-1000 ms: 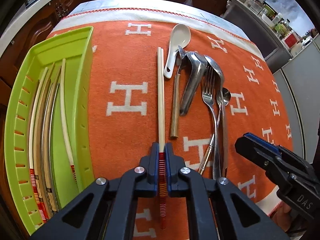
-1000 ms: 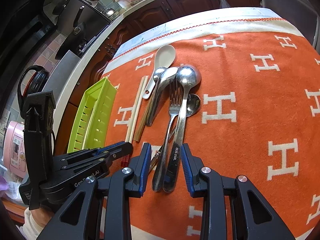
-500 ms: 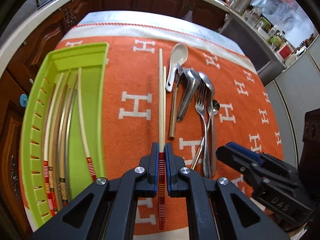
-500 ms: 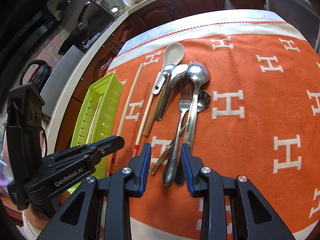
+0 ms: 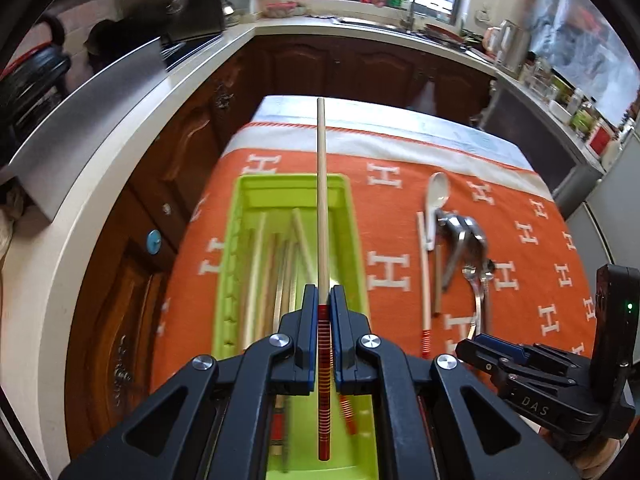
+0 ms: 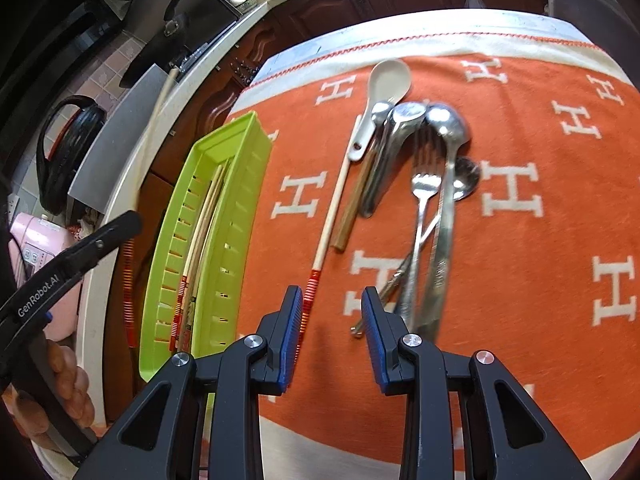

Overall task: Organize utensils
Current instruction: 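Lower the chopstick into the tray and open the left tool while the right tool grasps another red-banded chopstick, then carry the red-banded chopstick into the green tray and open the right tool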

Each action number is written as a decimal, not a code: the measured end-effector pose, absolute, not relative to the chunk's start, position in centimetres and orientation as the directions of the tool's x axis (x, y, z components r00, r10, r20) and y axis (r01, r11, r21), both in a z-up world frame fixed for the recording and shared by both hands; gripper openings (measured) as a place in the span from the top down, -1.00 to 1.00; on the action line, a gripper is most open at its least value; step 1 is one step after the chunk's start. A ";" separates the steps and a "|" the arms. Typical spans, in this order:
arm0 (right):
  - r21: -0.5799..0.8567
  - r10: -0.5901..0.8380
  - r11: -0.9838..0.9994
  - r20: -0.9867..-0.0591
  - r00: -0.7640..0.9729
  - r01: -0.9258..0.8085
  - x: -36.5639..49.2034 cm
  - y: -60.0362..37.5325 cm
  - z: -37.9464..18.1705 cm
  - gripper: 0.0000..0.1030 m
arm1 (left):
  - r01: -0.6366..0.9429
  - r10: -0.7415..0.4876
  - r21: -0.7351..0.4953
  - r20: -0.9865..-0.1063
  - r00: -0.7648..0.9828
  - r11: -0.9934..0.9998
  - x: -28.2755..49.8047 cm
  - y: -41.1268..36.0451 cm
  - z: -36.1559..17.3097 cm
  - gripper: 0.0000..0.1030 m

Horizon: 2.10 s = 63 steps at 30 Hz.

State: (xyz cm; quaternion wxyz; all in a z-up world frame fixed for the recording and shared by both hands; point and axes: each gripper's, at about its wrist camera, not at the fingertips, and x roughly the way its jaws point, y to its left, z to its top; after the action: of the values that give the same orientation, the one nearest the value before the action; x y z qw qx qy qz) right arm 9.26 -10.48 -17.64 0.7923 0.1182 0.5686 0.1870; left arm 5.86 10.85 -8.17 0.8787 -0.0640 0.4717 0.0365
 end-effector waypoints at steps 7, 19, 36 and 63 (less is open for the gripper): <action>0.349 0.388 0.920 -0.879 0.278 -0.179 9.1 -7.0 -18.7 0.40 | -0.161 0.006 -0.085 -0.869 0.495 0.983 5.3 13.1 -11.4 0.75; 0.197 0.254 0.960 -0.911 0.325 -0.199 9.5 -3.5 -20.2 0.40 | -0.257 0.066 -0.075 -0.862 0.502 0.964 4.1 15.7 -12.7 -0.13; 0.065 0.141 0.980 -0.897 0.420 -0.190 8.7 -2.9 -20.7 0.90 | -0.268 0.088 -0.068 -0.844 0.529 0.961 4.0 16.0 -11.7 -0.21; 0.412 0.484 0.871 -0.813 0.325 -0.267 8.0 0.3 -8.0 0.90 | -0.355 0.211 0.009 -0.818 0.536 0.935 3.8 18.2 -9.5 -0.41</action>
State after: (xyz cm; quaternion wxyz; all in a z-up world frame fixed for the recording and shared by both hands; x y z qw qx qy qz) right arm 8.04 0.32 -7.96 0.8075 0.1015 0.5325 0.2325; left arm 3.75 18.18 -9.50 0.8727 -0.0793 0.4537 0.1620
